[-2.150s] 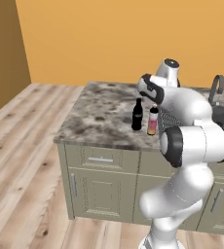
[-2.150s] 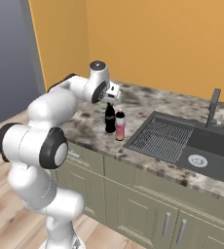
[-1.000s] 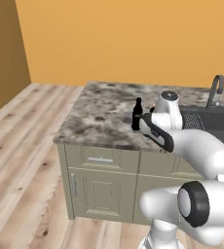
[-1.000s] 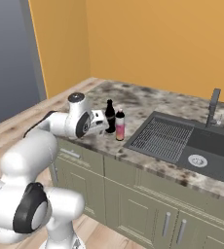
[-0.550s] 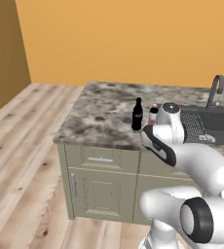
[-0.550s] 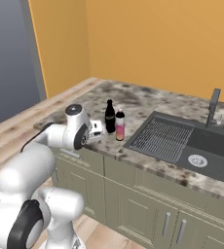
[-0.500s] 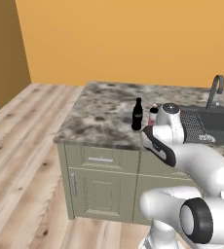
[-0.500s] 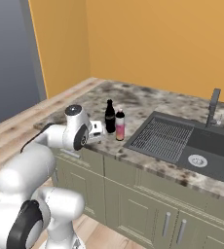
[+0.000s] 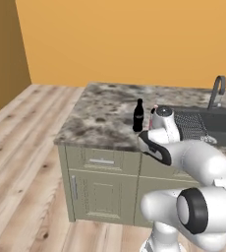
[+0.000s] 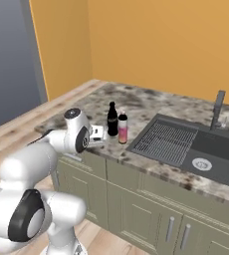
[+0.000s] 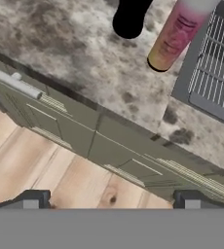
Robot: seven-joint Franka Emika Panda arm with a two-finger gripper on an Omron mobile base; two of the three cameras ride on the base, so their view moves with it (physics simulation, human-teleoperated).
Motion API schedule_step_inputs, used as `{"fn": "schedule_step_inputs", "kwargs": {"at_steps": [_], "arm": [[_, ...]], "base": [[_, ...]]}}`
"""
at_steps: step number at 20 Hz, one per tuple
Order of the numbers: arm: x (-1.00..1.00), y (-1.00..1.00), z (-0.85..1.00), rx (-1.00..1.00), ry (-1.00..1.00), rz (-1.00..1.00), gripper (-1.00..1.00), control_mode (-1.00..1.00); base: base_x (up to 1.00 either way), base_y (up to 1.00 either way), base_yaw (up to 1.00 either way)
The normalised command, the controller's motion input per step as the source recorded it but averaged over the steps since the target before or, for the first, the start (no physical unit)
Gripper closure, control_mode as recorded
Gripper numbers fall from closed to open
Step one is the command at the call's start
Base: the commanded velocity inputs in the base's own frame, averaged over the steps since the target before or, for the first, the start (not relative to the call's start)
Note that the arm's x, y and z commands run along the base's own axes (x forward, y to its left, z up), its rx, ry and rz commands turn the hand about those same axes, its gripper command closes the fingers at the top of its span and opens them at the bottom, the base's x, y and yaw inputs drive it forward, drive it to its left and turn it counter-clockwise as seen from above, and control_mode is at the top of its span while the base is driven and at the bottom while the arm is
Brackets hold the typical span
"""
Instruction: Place the large bottle from the dining counter next to the other large bottle outside the sink, and place the small bottle from the dining counter next to the other small bottle inside the sink.
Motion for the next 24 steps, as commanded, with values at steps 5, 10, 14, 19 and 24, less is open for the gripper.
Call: {"fn": "schedule_step_inputs", "kwargs": {"at_steps": [5,10,14,19,24], "arm": [[0.00,0.00,0.00,0.00,0.00,0.00,-1.00,1.00],[0.00,0.00,0.00,0.00,0.00,0.00,-1.00,1.00],[0.00,0.00,0.00,0.00,0.00,0.00,-1.00,1.00],[0.00,0.00,0.00,0.00,0.00,0.00,-1.00,1.00],[0.00,0.00,0.00,0.00,0.00,0.00,-1.00,1.00]], "base": [[-0.87,0.00,0.00],[-0.88,-0.04,0.00],[-0.31,-0.41,0.00],[-0.03,-0.83,0.00],[-0.02,-0.98,0.00]]}}
